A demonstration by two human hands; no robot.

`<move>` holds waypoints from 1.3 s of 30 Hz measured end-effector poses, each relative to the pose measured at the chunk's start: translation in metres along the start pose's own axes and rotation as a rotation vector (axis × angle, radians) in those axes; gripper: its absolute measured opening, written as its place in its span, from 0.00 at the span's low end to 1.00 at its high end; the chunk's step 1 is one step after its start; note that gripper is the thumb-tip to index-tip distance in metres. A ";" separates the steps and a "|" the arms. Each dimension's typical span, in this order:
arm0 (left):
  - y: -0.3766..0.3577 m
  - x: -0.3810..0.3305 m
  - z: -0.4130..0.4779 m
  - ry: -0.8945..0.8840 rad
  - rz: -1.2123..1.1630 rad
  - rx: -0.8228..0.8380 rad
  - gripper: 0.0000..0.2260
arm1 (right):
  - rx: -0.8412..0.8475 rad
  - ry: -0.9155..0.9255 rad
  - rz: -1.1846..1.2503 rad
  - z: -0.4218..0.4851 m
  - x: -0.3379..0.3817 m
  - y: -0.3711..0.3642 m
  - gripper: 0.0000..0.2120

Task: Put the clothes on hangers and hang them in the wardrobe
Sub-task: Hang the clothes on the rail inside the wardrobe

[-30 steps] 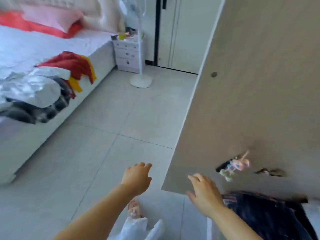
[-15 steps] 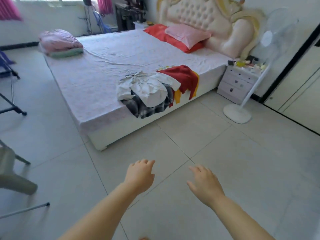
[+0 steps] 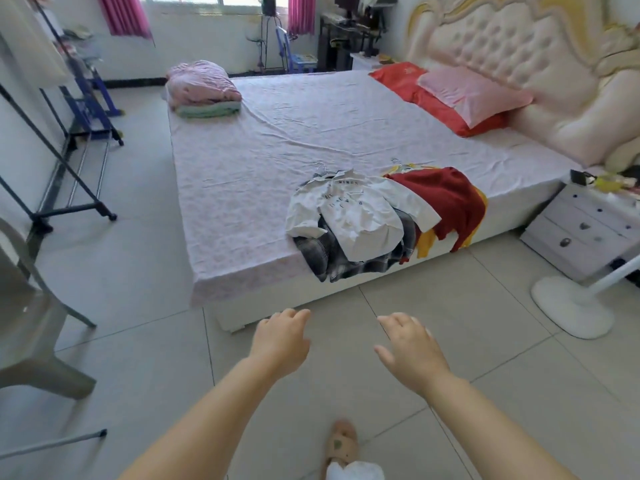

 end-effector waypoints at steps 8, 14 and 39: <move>0.060 0.010 0.145 0.124 -0.023 -0.012 0.22 | 0.064 0.110 0.018 0.183 -0.016 0.043 0.22; 0.094 0.031 0.245 0.159 -0.063 -0.045 0.23 | 0.094 0.144 0.022 0.302 -0.025 0.062 0.21; 0.177 0.125 0.629 0.175 -0.110 0.036 0.22 | 0.179 0.059 -0.005 0.727 -0.067 0.106 0.20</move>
Point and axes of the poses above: each hand's wrist, its own z-axis towards the middle knuckle, its own y-axis out of the back of the hand, x = y × z, the point moved 4 cm from there along z, towards the middle knuckle, and after that the axes turned 4 degrees about z, right-handed, at the moved point
